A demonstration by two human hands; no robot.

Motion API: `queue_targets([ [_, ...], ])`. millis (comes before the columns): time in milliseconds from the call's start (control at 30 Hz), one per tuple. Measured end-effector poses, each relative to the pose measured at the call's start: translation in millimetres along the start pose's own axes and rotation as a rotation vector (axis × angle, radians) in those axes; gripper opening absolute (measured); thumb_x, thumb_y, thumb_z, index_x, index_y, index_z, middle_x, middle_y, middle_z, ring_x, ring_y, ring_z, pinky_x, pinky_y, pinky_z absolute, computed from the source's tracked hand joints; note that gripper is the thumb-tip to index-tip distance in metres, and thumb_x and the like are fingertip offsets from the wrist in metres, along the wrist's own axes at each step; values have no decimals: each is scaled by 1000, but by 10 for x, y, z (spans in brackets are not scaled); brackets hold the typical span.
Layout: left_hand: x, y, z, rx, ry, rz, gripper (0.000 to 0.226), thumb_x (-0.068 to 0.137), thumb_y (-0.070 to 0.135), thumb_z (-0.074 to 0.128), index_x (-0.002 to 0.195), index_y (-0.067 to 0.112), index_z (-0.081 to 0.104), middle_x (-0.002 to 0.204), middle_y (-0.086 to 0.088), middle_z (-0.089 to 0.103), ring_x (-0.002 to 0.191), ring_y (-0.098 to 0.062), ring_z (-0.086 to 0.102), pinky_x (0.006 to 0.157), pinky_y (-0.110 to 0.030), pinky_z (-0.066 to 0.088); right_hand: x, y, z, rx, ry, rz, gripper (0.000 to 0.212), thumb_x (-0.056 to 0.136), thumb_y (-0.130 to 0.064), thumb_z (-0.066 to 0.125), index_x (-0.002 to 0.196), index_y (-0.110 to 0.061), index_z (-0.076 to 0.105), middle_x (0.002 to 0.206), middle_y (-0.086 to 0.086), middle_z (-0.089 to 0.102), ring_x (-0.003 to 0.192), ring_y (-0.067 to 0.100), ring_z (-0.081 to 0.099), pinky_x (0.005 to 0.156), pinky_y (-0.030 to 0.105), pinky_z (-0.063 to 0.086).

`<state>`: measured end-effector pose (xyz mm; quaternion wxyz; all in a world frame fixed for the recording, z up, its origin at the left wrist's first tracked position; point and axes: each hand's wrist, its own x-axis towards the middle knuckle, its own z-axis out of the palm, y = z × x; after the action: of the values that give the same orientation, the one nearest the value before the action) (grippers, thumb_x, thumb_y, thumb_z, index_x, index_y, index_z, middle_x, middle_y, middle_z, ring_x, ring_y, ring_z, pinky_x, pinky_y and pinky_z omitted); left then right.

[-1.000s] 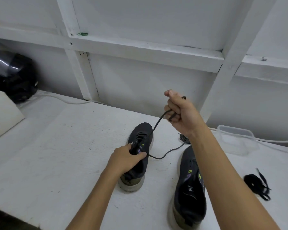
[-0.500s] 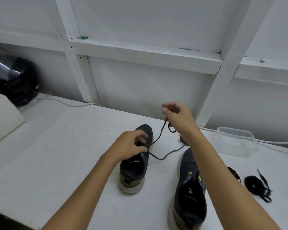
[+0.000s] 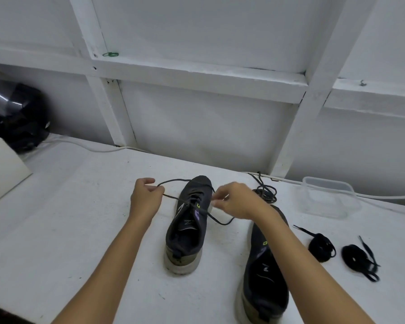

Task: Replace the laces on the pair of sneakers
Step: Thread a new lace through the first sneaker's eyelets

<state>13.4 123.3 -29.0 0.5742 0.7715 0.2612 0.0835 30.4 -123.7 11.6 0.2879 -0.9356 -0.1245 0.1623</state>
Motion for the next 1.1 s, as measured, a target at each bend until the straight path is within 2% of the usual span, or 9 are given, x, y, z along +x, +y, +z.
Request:
queue_targets([
  [200, -68, -276, -56, 320, 37, -88, 33, 88, 19, 63, 118, 16, 50, 88, -1, 61, 76, -15, 57, 60, -30, 41, -3, -18, 238, -92, -196, -14, 15, 96, -35, 61, 98, -21, 67, 104, -4, 71, 97, 18, 64, 85, 32, 51],
  [400, -174, -381, -165, 761, 12, -87, 48, 87, 12, 65, 130, 16, 46, 134, -8, 46, 121, -31, 45, 89, -43, 44, -105, -87, -148, 130, -79, -4, 18, 93, -43, 57, 90, -27, 66, 75, -11, 76, 79, 5, 67, 73, 30, 51],
  [533, -262, -265, -119, 596, 46, 276, 38, 91, 11, 59, 129, 18, 55, 132, -4, 53, 123, -28, 47, 94, -43, 44, -138, -148, -449, 78, -26, -40, 12, 94, -38, 62, 88, -31, 70, 73, -9, 74, 74, 5, 68, 72, 29, 52],
  [633, -355, 1, -45, 274, -80, 529, 20, 98, 18, 58, 113, 30, 63, 106, 19, 65, 104, -3, 59, 86, -23, 47, -159, -233, -596, 127, 1, -102, 16, 99, -25, 57, 93, -33, 69, 80, -16, 74, 78, 0, 65, 77, 27, 53],
  [767, -424, 350, 114, 336, -377, 706, 31, 92, 41, 67, 122, 37, 65, 105, 29, 66, 106, 1, 53, 86, -14, 39, -175, -362, -654, 179, 8, -177, 7, 99, -24, 58, 99, -29, 64, 86, -13, 76, 88, 15, 65, 81, 31, 52],
  [833, -439, 452, 203, 387, -402, 777, 18, 91, 38, 68, 108, 34, 70, 99, 23, 68, 97, -1, 54, 84, -16, 41, -180, -401, -665, 189, 15, -196, 4, 98, -27, 61, 96, -29, 64, 85, -13, 76, 88, 17, 65, 78, 30, 52],
  [900, -426, 499, 241, 343, -324, 717, 6, 94, 33, 65, 88, 33, 65, 85, 16, 68, 85, -2, 57, 76, -18, 44, -180, -383, -683, 123, 31, -183, 7, 98, -30, 60, 94, -31, 65, 82, -15, 75, 78, 7, 63, 70, 26, 47],
  [1000, -324, 445, 178, 210, -48, 358, 16, 94, 29, 55, 80, 23, 57, 74, 7, 64, 72, -15, 60, 70, -33, 50, -190, -259, -743, -66, 75, -65, 15, 99, -32, 58, 87, -34, 66, 77, -11, 73, 71, 2, 63, 65, 26, 47],
  [1100, -270, 325, 78, 384, 91, 151, 11, 93, 27, 51, 92, 18, 58, 93, -2, 67, 82, -24, 59, 71, -37, 49, -231, -156, -765, -140, 101, 7, 17, 99, -37, 60, 83, -32, 66, 79, -8, 70, 79, 14, 67, 78, 36, 57],
])
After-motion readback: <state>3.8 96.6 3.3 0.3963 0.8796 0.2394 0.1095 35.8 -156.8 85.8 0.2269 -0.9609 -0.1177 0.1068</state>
